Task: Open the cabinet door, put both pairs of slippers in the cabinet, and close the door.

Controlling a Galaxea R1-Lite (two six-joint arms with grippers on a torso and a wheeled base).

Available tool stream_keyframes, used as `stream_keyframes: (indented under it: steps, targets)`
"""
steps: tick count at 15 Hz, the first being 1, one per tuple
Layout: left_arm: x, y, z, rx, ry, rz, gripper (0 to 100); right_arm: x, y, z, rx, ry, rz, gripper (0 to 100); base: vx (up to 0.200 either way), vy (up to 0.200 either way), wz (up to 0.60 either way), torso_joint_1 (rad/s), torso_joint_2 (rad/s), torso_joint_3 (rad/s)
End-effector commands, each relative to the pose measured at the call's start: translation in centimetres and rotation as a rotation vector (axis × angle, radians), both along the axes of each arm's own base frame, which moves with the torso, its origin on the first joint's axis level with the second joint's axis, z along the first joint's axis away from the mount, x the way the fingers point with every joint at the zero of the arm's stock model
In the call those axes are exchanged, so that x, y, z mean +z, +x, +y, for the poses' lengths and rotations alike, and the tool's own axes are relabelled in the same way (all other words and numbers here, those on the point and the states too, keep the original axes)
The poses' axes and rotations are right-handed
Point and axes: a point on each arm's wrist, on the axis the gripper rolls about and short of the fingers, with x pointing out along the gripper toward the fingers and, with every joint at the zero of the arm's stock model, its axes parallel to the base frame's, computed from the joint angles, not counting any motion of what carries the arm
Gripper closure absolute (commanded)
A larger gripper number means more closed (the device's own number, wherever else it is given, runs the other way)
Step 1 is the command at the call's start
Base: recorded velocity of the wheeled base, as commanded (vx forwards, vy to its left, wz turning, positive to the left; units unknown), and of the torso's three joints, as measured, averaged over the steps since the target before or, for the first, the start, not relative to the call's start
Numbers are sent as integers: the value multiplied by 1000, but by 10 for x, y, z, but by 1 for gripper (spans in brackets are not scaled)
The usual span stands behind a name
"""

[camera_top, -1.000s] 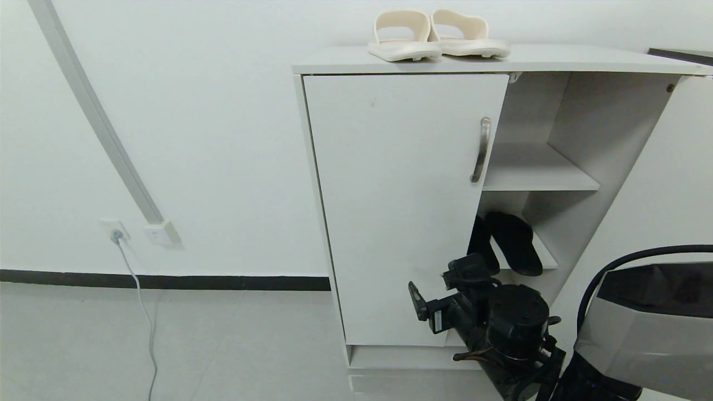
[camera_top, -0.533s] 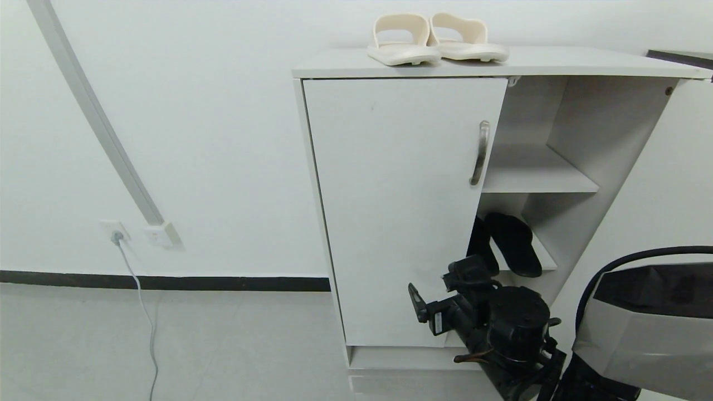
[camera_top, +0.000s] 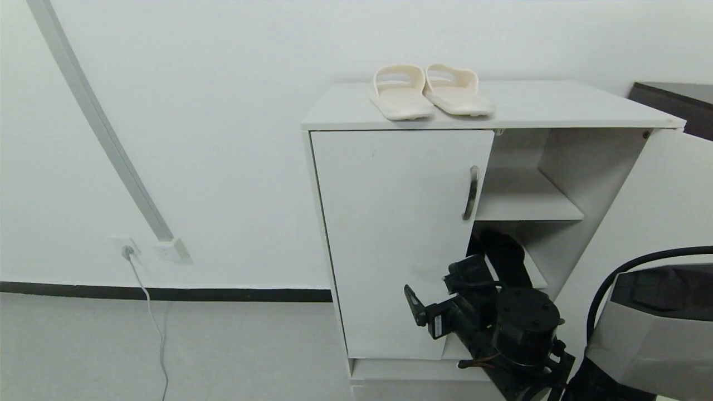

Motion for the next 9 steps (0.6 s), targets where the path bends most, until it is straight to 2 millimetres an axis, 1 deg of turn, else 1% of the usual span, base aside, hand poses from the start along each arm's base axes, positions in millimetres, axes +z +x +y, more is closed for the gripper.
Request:
stream_keyframes:
  steps: [1,4,6,9]
  targets:
    - [0,0,0,-1,0,2,100,2,-1,1,4,4,-4,0,0,0,0,119,-452,-344]
    - [0,0,0,-1,0,2,100,2,-2,-1,1,4,-3,0,0,0,0,129,-465,-338]
    - [0,0,0,-1,0,2,100,0,-3,-2,6,-5,6,0,0,0,0,161,-476,-327]
    - [0,0,0,-1,0,2,100,1,-3,-1,4,0,2,0,0,0,0,172,-479,-312]
